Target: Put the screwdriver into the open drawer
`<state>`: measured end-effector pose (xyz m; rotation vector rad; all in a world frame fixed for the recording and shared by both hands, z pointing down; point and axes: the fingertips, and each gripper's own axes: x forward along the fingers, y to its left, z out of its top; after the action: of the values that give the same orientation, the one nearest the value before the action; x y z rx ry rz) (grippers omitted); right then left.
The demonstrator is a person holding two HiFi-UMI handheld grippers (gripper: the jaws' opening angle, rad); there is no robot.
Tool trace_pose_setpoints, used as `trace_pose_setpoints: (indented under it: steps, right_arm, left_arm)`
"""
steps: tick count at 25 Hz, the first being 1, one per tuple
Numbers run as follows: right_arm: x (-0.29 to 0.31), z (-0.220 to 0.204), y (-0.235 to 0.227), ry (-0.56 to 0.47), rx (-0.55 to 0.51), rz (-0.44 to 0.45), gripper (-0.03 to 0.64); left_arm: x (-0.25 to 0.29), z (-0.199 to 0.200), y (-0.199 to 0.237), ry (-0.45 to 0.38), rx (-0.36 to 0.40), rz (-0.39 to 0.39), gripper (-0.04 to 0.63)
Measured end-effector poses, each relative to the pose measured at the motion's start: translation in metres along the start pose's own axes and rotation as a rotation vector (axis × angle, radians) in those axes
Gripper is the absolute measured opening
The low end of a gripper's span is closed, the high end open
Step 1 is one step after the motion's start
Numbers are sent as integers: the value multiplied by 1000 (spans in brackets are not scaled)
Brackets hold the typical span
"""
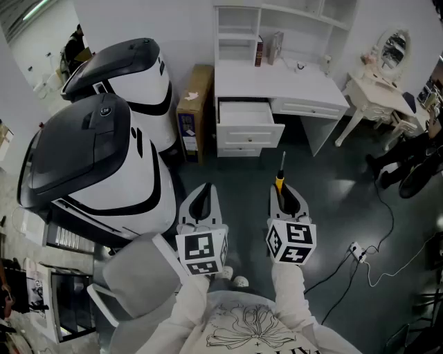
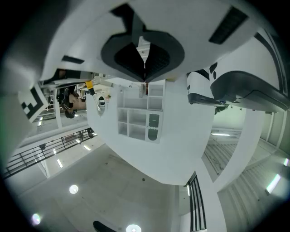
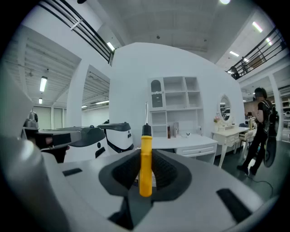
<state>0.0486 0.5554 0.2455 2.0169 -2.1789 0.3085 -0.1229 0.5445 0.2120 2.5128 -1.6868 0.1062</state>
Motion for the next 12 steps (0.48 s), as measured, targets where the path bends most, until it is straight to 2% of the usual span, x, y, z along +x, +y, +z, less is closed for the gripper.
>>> trace_pose_setpoints:
  steps: [12]
  right_arm:
    - [-1, 2, -6, -11, -2, 19, 71]
  left_arm:
    - [1, 5, -6, -8, 1, 18, 6]
